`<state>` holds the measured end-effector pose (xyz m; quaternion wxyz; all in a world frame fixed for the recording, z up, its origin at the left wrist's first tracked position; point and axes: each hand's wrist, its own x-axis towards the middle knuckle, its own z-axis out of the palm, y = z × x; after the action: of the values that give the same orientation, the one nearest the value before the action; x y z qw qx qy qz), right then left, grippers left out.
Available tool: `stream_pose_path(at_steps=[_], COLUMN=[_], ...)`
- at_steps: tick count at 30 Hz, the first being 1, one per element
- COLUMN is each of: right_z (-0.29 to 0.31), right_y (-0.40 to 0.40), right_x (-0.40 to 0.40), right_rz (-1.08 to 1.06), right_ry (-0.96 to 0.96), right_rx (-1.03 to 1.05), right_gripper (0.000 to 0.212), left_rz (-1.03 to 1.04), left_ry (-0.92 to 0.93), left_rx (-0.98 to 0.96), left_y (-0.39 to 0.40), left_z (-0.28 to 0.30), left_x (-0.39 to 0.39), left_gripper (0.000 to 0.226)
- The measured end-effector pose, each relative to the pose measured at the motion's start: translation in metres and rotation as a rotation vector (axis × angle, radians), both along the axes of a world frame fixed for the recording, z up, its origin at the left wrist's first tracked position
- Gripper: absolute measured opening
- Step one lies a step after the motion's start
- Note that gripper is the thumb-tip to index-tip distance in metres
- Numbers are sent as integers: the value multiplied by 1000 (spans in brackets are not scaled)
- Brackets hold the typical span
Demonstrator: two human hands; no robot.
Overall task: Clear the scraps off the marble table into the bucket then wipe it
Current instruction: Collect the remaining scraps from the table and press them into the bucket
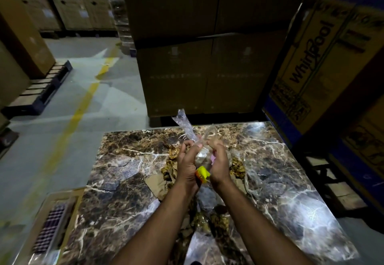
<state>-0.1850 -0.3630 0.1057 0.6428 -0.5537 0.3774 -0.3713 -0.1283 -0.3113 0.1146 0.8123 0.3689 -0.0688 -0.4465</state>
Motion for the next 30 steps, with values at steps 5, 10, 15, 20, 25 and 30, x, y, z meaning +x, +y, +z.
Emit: stream_pose_path(at_steps=[5,10,15,20,25,30], right_z=[13,12,10,13,13,28], right_y=[4,0,4,15,17,5], right_x=[2,4,1,-12,-14,-1], right_rz=[-75,-48,-92,55,199,166], right_ry=[-58,-35,-13,-250,-103,-110], right_rx=[146,29,31,120,-255,-468], right_gripper=[21,44,26,38,53,35], left_rz=[96,117,211,273,308,150], left_ry=[-77,-155,-150,-131,-97,139], left_rx=[18,54,113,148,163,-30], left_y=[-3,-2,-7,-12,-13,-9], left_z=[2,5,10,12,10,26], left_x=[-5,-5,-8,-11,-3,-5], left_gripper=[20,43,16,12,10,44])
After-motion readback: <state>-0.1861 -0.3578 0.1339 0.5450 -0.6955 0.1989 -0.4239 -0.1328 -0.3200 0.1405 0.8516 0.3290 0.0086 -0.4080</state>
